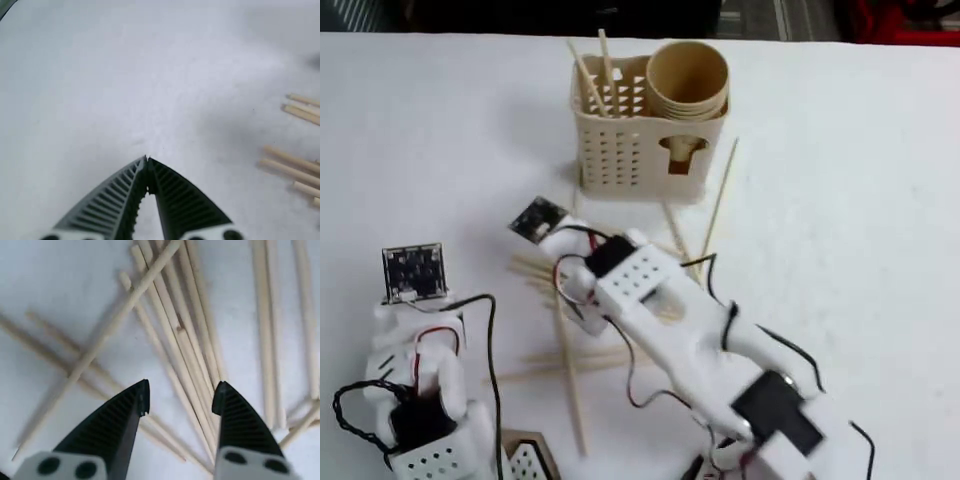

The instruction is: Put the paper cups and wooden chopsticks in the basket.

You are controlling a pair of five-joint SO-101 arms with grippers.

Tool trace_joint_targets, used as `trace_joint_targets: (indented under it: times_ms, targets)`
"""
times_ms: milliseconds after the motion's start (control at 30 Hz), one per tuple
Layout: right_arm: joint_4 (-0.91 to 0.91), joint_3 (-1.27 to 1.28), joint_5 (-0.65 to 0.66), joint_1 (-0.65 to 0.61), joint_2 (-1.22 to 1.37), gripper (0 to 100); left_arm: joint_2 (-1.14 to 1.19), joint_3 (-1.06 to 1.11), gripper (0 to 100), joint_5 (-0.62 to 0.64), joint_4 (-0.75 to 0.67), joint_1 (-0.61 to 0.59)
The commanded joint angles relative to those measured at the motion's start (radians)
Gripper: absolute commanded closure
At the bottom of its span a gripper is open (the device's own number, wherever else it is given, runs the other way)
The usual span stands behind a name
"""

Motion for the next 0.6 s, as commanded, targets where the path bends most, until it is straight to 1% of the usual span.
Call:
trace_joint_targets:
  times_ms: [0,67,267,433,500,567]
  targets:
    - [-0.022,-0.112,0.054,0.012,0.085,78.9,-0.012,-0.008,97,0.009,-0.025,-0.007]
    - [-0.022,-0.166,0.078,0.028,0.148,78.9,-0.012,-0.006,97,0.009,-0.025,-0.007]
    - [-0.021,-0.308,0.087,0.082,0.323,78.9,-0.012,-0.006,97,0.009,-0.025,-0.005]
    - [-0.019,-0.356,0.089,0.096,0.418,79.2,-0.012,-0.006,97,0.008,-0.025,-0.005]
    - [-0.019,-0.365,0.089,0.094,0.435,82.4,-0.012,-0.006,97,0.008,-0.025,-0.005]
    - [-0.021,-0.365,0.089,0.093,0.437,88.5,-0.012,-0.006,97,0.008,-0.025,-0.005]
